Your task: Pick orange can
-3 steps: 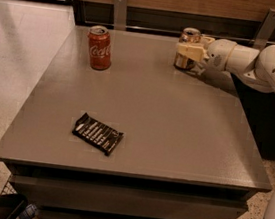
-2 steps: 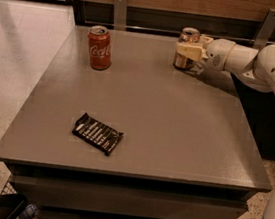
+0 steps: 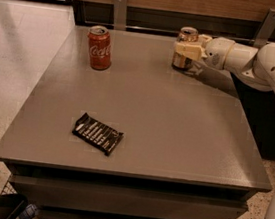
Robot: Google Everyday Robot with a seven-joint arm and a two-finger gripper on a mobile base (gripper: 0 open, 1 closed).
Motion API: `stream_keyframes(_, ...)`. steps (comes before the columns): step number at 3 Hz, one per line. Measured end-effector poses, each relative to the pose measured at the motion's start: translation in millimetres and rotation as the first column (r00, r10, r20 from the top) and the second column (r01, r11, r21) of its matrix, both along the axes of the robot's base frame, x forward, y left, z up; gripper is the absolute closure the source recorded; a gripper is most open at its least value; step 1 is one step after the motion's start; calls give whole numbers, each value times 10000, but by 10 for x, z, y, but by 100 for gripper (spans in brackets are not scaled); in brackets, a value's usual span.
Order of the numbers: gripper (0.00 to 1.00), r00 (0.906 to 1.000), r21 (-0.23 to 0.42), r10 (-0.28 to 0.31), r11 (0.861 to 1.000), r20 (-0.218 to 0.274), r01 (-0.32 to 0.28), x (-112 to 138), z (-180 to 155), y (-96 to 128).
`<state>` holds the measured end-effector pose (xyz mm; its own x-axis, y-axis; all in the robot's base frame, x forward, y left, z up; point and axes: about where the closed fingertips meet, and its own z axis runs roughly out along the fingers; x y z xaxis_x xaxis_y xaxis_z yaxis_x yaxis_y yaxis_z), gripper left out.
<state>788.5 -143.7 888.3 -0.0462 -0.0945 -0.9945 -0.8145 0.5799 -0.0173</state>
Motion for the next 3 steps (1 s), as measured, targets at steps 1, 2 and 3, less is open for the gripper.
stream_keyframes(1, 100, 9993, -16, -115, 9999, 357, 116, -164, 302, -64)
stream_keyframes(2, 100, 9922, -368, -552, 9975, 1122, 597, -507, 872, -155)
stream_keyframes(3, 100, 9922, -368, -552, 9975, 1122, 597, -507, 872, -155)
